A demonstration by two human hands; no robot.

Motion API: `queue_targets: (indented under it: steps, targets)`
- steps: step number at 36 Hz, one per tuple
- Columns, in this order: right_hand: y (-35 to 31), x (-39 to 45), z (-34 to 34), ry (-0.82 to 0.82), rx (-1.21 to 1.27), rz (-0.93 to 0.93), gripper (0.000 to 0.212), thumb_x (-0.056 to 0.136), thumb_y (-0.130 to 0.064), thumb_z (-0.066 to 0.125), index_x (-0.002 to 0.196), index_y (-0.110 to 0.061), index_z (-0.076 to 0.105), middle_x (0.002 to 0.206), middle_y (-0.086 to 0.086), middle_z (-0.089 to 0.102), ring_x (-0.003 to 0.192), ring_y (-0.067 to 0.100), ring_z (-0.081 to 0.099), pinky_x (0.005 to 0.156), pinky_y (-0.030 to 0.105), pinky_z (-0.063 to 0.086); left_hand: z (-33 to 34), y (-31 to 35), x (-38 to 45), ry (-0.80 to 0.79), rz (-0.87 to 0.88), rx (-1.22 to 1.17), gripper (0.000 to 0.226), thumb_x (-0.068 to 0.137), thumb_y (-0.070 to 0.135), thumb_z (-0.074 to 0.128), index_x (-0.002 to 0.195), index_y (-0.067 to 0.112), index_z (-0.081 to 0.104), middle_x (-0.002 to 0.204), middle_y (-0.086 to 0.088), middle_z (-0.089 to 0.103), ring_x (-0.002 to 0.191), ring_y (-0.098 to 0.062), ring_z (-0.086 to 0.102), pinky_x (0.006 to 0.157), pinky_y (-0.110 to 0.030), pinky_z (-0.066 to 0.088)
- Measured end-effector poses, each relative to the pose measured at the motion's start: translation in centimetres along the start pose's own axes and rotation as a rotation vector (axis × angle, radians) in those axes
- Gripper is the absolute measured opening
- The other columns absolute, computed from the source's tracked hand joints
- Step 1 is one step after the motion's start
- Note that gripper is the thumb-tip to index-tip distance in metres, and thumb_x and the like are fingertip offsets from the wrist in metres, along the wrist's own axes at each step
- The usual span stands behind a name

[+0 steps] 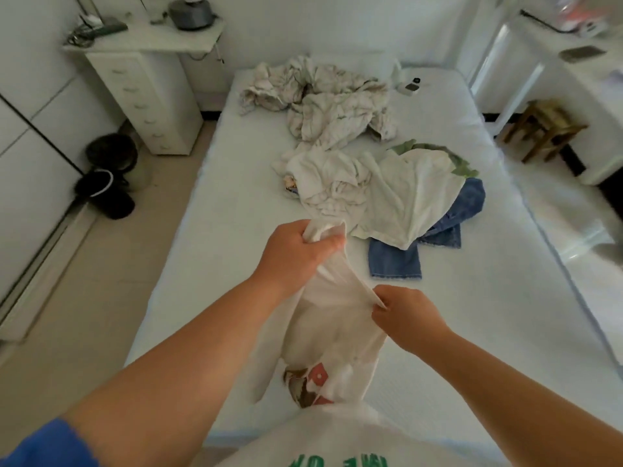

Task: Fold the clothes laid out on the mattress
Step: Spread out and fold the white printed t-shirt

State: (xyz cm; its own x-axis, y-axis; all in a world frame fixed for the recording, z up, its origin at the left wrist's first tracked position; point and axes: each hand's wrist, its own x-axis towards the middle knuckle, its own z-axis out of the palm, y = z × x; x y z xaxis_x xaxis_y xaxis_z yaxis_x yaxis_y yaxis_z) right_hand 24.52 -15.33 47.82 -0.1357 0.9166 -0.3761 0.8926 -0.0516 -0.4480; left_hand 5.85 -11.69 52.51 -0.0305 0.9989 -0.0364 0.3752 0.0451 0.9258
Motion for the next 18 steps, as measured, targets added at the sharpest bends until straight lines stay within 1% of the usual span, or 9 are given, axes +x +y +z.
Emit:
queue_targets:
  steps: [2, 4, 5, 6, 8, 10, 13, 15, 18]
  targets:
    - [1.4, -0.2, -0.5, -0.012, 0.025, 0.053, 0.024, 0.086, -0.016, 0.043, 0.068, -0.030, 0.050, 0.073, -0.007, 0.056, 0.072, 0.016, 0.054, 0.061, 0.024, 0.044, 0.0, 0.3, 0.2, 0.008, -0.007, -0.001, 0.044, 0.068, 0.050, 0.066, 0.056, 0.012, 0.047, 0.049, 0.009, 0.042, 0.048, -0.004, 0.040, 0.046, -0.016, 0.032]
    - [2.7, -0.5, -1.4, 0.012, 0.119, 0.072, 0.026, 0.087, -0.014, 0.046, 0.067, -0.030, 0.052, 0.073, -0.008, 0.056, 0.071, 0.015, 0.053, 0.056, 0.021, 0.036, 0.0, 0.5, 0.4, 0.014, -0.055, -0.003, 0.033, 0.065, 0.044, 0.066, 0.058, 0.014, 0.056, 0.052, 0.006, 0.051, 0.051, -0.005, 0.048, 0.052, -0.020, 0.037]
    - [3.2, -0.7, -2.0, 0.040, 0.185, 0.076, 0.025, 0.087, -0.013, 0.048, 0.070, -0.030, 0.054, 0.074, -0.006, 0.058, 0.073, 0.015, 0.053, 0.056, 0.021, 0.037, -0.1, 0.6, 0.5, 0.021, -0.088, -0.008, 0.030, 0.062, 0.042, 0.065, 0.059, 0.013, 0.058, 0.054, 0.005, 0.053, 0.053, -0.007, 0.049, 0.054, -0.023, 0.038]
    - [3.7, -0.9, -2.7, 0.076, 0.258, 0.076, 0.022, 0.087, -0.013, 0.051, 0.074, -0.028, 0.058, 0.077, -0.005, 0.060, 0.075, 0.016, 0.054, 0.058, 0.022, 0.039, -0.2, 0.8, 0.6, 0.023, -0.116, -0.005, 0.029, 0.060, 0.040, 0.062, 0.061, 0.011, 0.059, 0.055, 0.006, 0.053, 0.054, -0.008, 0.048, 0.055, -0.025, 0.037]
    - [4.3, -1.3, -4.5, 0.133, 0.416, 0.069, 0.017, 0.088, -0.012, 0.054, 0.081, -0.025, 0.062, 0.080, -0.005, 0.062, 0.078, 0.015, 0.055, 0.065, 0.023, 0.043, -0.5, 1.0, 0.7, 0.013, -0.137, 0.038, 0.039, 0.059, 0.039, 0.059, 0.070, 0.002, 0.061, 0.060, 0.003, 0.052, 0.055, -0.009, 0.047, 0.056, -0.026, 0.035]
    - [4.6, -1.9, -6.4, 0.138, 0.635, 0.063, 0.019, 0.089, -0.009, 0.055, 0.082, -0.024, 0.065, 0.082, -0.004, 0.063, 0.081, 0.015, 0.057, 0.076, 0.028, 0.046, -0.4, 1.4, 0.5, -0.026, -0.141, 0.092, 0.041, 0.058, 0.039, 0.060, 0.071, 0.000, 0.061, 0.063, 0.001, 0.052, 0.058, -0.013, 0.047, 0.056, -0.028, 0.034]
    - [5.1, -3.0, -9.3, 0.107, 0.859, 0.043, 0.020, 0.087, -0.006, 0.058, 0.081, -0.023, 0.068, 0.085, 0.000, 0.066, 0.087, 0.019, 0.060, 0.085, 0.035, 0.048, 0.4, 2.2, 0.3, -0.135, -0.147, 0.165, 0.024, 0.069, 0.033, 0.068, 0.067, 0.010, 0.064, 0.065, 0.003, 0.058, 0.062, -0.015, 0.052, 0.058, -0.028, 0.037]
    - [5.8, -3.7, -11.2, 0.076, 0.897, 0.011, 0.019, 0.087, -0.009, 0.060, 0.079, -0.022, 0.070, 0.085, 0.002, 0.068, 0.087, 0.021, 0.062, 0.085, 0.036, 0.050, 1.4, 3.0, 0.1, -0.183, -0.137, 0.248, 0.015, 0.075, 0.025, 0.067, 0.068, 0.011, 0.063, 0.066, 0.003, 0.056, 0.061, -0.014, 0.050, 0.058, -0.027, 0.036]
    - [7.2, -4.8, -13.8, 0.018, 0.873, -0.037, 0.025, 0.088, -0.013, 0.059, 0.071, -0.025, 0.074, 0.076, -0.004, 0.071, 0.080, 0.016, 0.064, 0.079, 0.031, 0.052, 3.4, 4.3, -0.3, -0.219, -0.096, 0.332, 0.019, 0.075, 0.019, 0.065, 0.063, 0.009, 0.054, 0.060, 0.002, 0.044, 0.057, -0.014, 0.040, 0.055, -0.027, 0.028]
